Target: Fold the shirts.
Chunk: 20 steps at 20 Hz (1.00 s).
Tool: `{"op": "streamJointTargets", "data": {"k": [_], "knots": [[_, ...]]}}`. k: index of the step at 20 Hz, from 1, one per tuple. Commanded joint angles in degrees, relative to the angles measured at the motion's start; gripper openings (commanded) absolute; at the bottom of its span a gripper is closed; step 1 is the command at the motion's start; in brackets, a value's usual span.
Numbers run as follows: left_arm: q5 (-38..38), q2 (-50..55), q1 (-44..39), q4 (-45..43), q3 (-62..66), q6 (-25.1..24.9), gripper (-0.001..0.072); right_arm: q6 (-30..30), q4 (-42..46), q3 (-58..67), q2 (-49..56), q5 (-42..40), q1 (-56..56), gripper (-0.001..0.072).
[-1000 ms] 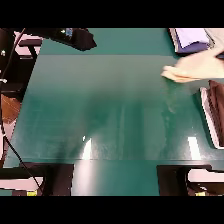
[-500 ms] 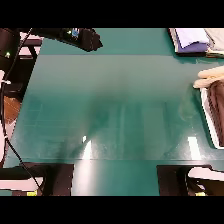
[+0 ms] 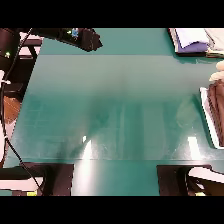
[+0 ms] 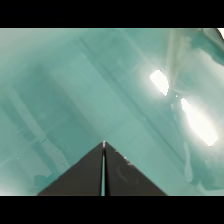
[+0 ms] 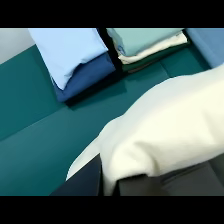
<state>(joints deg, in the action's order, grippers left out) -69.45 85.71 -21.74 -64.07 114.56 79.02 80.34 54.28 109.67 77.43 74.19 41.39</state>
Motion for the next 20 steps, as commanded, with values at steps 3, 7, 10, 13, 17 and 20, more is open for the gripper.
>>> {"op": "streamJointTargets", "data": {"k": [3,7,10,13,17,20], "knots": [[0.0,0.0,0.0,-0.1,0.0,-1.5,0.0024,-2.7,7.7,-14.0,-8.3,5.5,7.3,0.0017],[0.0,0.0,0.0,-0.1,0.0,-1.6,0.0024,-2.7,20.5,-30.4,-15.3,6.3,12.0,0.0019],[0.0,0.0,0.0,-0.1,0.0,-1.6,0.0024,-2.7,26.6,-41.5,-19.1,5.8,15.6,0.0173],[0.0,0.0,0.0,-0.1,0.0,-1.6,0.0024,-2.6,28.3,-47.4,-20.5,5.2,19.9,0.0586],[0.0,0.0,0.0,0.0,0.0,-1.6,0.0024,-1.5,22.8,-43.8,-20.4,3.7,22.1,0.0607],[0.0,0.0,0.0,0.0,0.0,-1.5,0.0024,-1.6,10.2,-38.9,-20.4,1.0,16.3,0.0604]]}}
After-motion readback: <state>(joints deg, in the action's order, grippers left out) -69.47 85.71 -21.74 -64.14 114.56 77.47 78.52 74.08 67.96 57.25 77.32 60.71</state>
